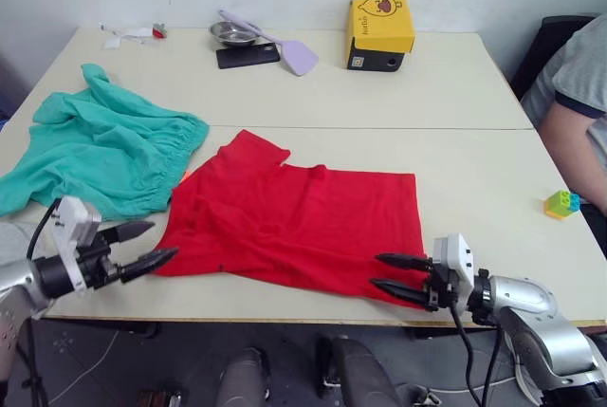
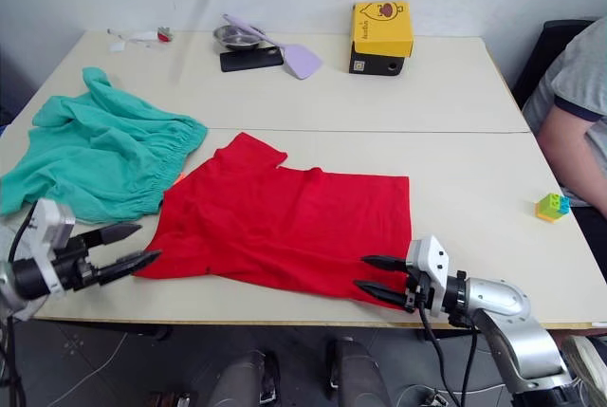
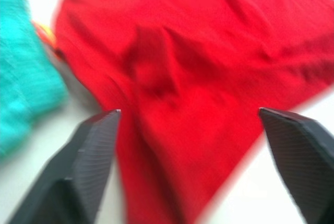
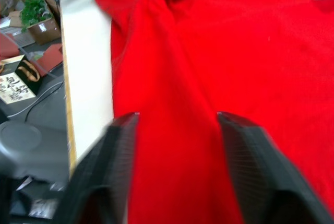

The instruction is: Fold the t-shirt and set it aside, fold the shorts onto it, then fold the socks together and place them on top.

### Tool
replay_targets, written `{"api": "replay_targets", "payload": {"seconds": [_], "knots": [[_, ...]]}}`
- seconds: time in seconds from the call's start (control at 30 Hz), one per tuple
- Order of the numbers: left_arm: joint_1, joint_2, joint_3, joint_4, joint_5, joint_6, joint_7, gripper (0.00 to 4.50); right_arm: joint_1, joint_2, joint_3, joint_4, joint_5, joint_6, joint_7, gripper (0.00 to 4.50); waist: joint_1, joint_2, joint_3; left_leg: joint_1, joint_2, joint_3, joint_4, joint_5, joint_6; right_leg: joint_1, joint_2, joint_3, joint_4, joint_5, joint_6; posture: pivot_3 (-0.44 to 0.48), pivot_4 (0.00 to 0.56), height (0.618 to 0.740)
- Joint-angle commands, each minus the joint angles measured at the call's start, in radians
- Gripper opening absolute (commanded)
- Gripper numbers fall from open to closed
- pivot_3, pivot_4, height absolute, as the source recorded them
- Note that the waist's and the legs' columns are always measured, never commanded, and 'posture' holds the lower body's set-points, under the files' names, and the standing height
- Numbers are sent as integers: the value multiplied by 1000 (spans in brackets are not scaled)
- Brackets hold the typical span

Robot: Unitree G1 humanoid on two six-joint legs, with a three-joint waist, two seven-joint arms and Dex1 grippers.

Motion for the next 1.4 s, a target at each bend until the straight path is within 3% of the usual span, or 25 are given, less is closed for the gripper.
{"api": "replay_targets", "payload": {"seconds": [0.03,0.1,0.37,0.53,0.73,0.8,0.9,1.1,1.2,1.3,1.4], "knots": [[40,-5,6,-34,61,-102,-4,4500,14,-34,-39,-31,-5,-33,25,3963,0,0,0,0,0,0,0,0,0,0,0,0,0,0,0,0,150,740],[45,-27,-15,-37,78,-138,6,4500,16,-34,-36,-18,-24,-67,36,4480,0,0,0,0,0,0,0,-1,-1,0,0,0,-1,0,-1,0,150,740],[-17,-95,-34,-82,25,-153,56,4500,4,5,-16,1,-37,-115,42,4480,0,-1,0,-1,0,0,0,0,0,0,1,0,-2,0,0,0,150,740],[-28,-62,-24,-66,-13,-57,71,4500,9,-2,-12,-6,-31,-99,45,4480,-3,-1,0,0,0,0,-1,1,1,0,1,0,-2,0,0,0,150,740],[-88,-65,-75,-70,21,-137,39,4500,-7,19,-1,-13,-30,-127,53,4480,0,-1,0,0,0,0,0,0,0,0,1,0,-2,0,0,0,150,740],[-121,-79,-98,-92,-6,-129,41,4500,-21,44,9,-25,-8,-120,47,4114,0,-1,0,0,0,0,0,0,0,1,1,0,-2,0,0,0,150,740],[-152,-108,-164,-137,-29,-118,39,3902,-52,71,56,-38,-27,-106,40,3281,-1,0,0,0,0,0,-1,0,1,1,1,0,-2,0,0,0,150,740],[-235,-179,-378,-61,157,-278,69,1988,-128,178,210,21,-207,-172,-58,1181,-1,0,0,0,1,0,-1,1,1,0,2,0,-1,0,0,0,150,740],[-265,-201,-408,5,229,-314,123,997,-140,194,236,59,-268,-201,-95,75,-1,0,0,0,0,0,0,1,1,0,2,0,0,0,1,0,150,740],[-260,-203,-389,48,228,-292,151,39,-136,175,211,107,-306,-237,-127,0,-3,-1,0,0,0,1,0,1,1,0,2,0,0,0,1,0,150,740],[-220,-179,-351,79,254,-328,166,39,-117,131,144,146,-283,-257,-118,0,-2,-1,0,0,0,1,0,1,1,0,1,0,0,0,1,0,150,740]]}}
